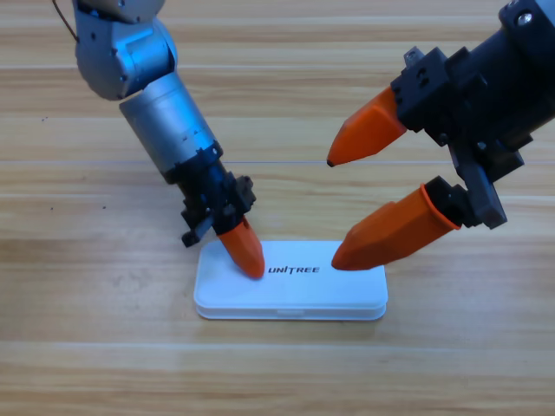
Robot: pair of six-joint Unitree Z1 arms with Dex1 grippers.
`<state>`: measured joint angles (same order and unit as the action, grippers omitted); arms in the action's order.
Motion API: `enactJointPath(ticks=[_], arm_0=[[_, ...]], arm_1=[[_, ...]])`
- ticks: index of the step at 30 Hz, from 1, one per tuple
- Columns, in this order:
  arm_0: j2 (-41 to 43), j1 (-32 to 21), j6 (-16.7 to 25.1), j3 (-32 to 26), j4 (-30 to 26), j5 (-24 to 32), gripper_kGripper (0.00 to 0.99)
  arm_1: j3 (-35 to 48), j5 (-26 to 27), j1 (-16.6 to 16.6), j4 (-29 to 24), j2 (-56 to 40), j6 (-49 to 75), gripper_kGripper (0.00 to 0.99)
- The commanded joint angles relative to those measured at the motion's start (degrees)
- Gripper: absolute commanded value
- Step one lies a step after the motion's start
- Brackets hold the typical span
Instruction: Clean up eraser and pencils
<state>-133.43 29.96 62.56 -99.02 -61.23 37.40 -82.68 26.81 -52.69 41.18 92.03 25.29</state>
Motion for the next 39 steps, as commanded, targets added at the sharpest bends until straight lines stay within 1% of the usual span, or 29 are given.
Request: enactJointPath(ticks=[1, 5, 8, 12, 15, 17, 19, 21, 22, 24, 25, 26, 30, 33, 39], arm_0=[[0.27, 2.64, -1.47, 5.06, 4.28, -2.25, 0.0], [0.27, 2.91, -2.0, 6.47, 5.95, -2.95, 0.0], [0.63, 2.91, -2.09, 6.56, 5.95, -3.21, 0.0], [5.11, 2.64, -2.71, 6.56, 5.16, -4.71, 0.0], [10.91, 2.38, -2.79, 4.98, 1.56, -5.5, 0.0], [14.6, 2.38, -2.62, 2.6, -2.49, -6.12, 0.0], [17.5, 2.47, -1.56, -0.03, -6.71, -6.2, 0.0], [20.49, 3.26, -1.04, -0.47, -8.55, -6.12, 0.0], [21.63, 3.96, -1.04, -0.3, -9.17, -6.2, 0.175], [23.92, 5.46, -1.39, 0.58, -9.96, -6.2, 0.77], [24.8, 6.16, -1.83, 1.02, -9.96, -6.12, 0.95], [25.32, 7.13, -2.0, 1.2, -9.87, -6.03, 0.988], [25.24, 9.68, -2.97, 0.93, -9.87, -6.03, 0.99], [24.53, 9.85, -3.32, 1.64, -9.87, -5.94, 0.99], [24.44, 9.85, -5.25, 0.93, -9.87, -5.24, 0.99]], arm_1=[[1.12, 0.43, 1.54, -0.75, -0.71, -0.24, 0.99], [1.12, 0.43, 1.54, -0.75, -0.62, -0.33, 0.99], [1.12, 0.43, 1.54, -0.75, -0.62, -0.33, 0.99], [1.03, 0.35, 1.54, -0.75, -0.62, -0.33, 0.99], [1.03, 0.35, 1.54, -0.75, -0.62, -0.42, 0.99], [1.03, 0.26, 1.54, -0.75, -0.62, -0.42, 0.99], [1.03, 0.26, 1.54, -0.75, -0.53, -0.42, 0.99], [0.95, 0.17, 1.54, -0.75, -0.45, -0.42, 0.99], [0.95, 0.17, 1.54, -0.75, -0.45, -0.42, 0.99], [1.03, 0.17, 1.54, -0.75, -0.36, -0.42, 0.99], [1.03, 0.17, 1.54, -0.75, -0.36, -0.42, 0.99], [0.95, 0.08, 1.54, -0.75, -0.27, -0.42, 0.99], [0.95, 0.0, 1.54, -0.75, -0.18, -0.51, 0.99], [0.95, -0.09, 1.54, -0.75, -0.18, -0.51, 0.99], [0.95, 0.0, 1.54, -0.75, -0.18, -0.51, 0.99]])
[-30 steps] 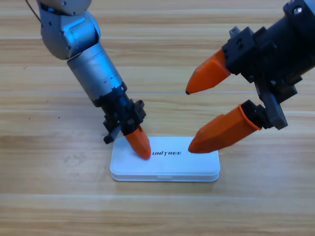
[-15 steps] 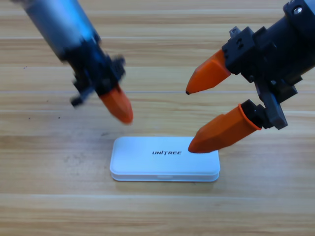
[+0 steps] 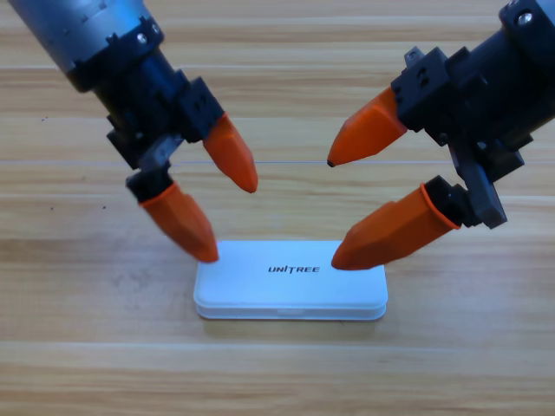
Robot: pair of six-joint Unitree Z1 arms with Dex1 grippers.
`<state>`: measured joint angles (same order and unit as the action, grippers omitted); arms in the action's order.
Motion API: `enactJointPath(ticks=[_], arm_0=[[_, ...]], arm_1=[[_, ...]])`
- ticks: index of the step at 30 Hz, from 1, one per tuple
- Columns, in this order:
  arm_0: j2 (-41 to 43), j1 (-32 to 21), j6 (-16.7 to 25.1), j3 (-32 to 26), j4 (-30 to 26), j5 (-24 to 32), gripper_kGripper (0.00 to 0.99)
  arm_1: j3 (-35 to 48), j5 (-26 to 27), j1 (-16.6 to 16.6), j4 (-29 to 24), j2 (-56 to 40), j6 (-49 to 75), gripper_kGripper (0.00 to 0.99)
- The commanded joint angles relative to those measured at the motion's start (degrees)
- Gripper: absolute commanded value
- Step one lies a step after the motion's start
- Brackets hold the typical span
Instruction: Clean up eraser and pencils
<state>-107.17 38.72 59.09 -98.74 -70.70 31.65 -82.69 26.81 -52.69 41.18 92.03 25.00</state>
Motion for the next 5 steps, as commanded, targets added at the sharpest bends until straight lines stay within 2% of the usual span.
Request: enactJointPath(ticks=[1, 5], arm_0=[[-1.73, 1.01, -1.96, 0.65, -0.41, 0.52, 0.99], [-1.38, 1.01, -2.05, 0.92, -0.41, 0.34, 0.99]], arm_1=[[0.95, 0.0, 1.54, -0.75, -0.18, -0.21, 0.99], [0.95, 0.0, 1.54, -0.75, -0.18, -0.21, 0.99]])
